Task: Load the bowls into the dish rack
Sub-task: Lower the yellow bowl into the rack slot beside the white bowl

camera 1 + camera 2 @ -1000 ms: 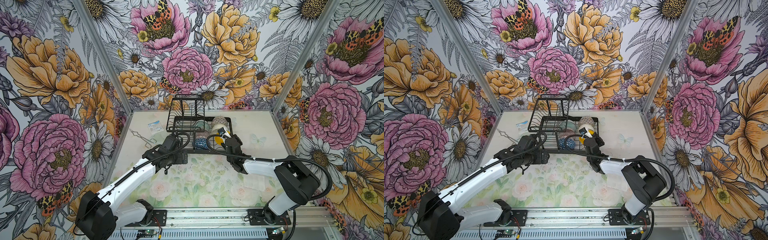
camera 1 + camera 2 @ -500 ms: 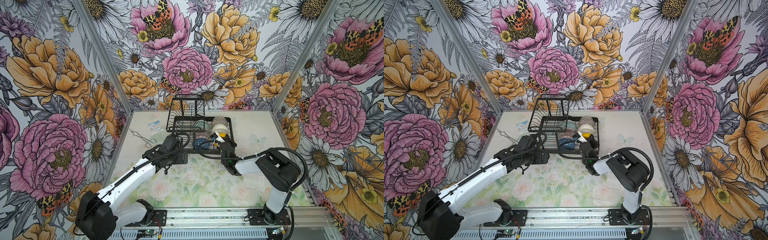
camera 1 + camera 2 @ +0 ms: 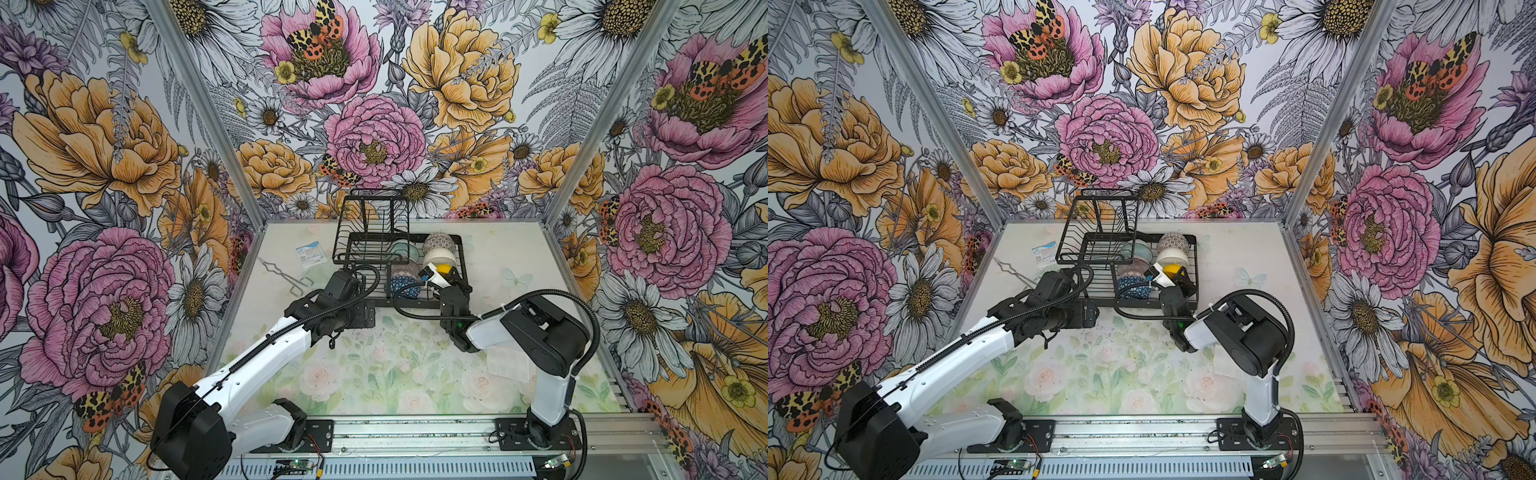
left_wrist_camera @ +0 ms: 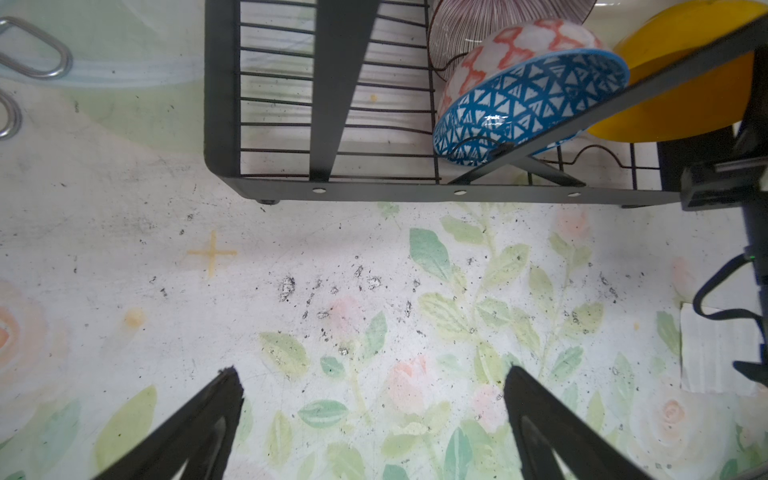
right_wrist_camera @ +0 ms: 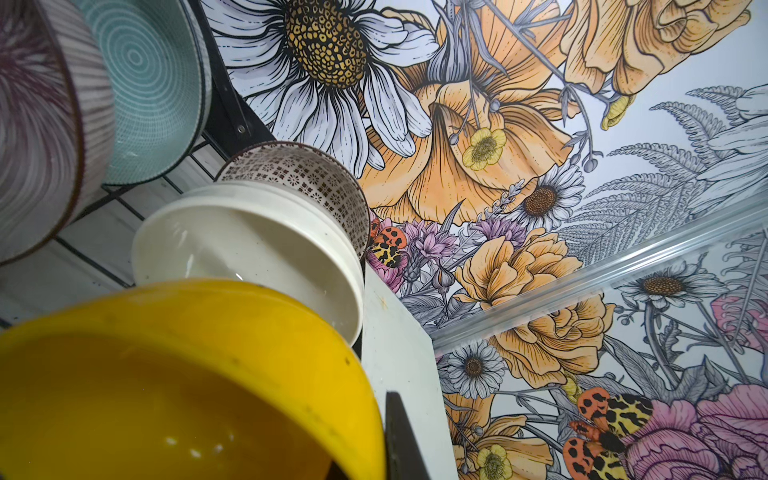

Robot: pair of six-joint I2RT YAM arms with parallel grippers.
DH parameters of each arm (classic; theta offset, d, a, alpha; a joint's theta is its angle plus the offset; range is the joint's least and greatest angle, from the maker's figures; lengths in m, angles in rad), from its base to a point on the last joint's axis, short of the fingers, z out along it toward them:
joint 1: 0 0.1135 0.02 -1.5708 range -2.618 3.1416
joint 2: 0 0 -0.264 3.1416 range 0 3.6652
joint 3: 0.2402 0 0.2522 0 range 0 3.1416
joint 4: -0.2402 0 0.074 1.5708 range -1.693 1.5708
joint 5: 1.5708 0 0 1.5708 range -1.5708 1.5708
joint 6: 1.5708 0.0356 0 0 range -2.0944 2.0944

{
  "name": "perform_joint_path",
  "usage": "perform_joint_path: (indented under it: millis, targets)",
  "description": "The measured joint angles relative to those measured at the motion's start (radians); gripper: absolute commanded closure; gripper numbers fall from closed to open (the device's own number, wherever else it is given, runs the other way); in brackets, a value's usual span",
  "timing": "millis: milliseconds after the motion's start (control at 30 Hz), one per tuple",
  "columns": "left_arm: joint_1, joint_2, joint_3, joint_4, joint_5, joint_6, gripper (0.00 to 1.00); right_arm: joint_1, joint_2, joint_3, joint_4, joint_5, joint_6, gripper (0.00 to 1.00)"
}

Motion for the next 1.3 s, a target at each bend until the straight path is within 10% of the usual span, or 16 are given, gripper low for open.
perform_joint_path:
  millis: [1300]
  targets:
    - [0.0,0.0,0.0,0.0,0.004,0.0,0.01,-0.018,0.019,0.033,0.039,-0.047,-0.113,0.99]
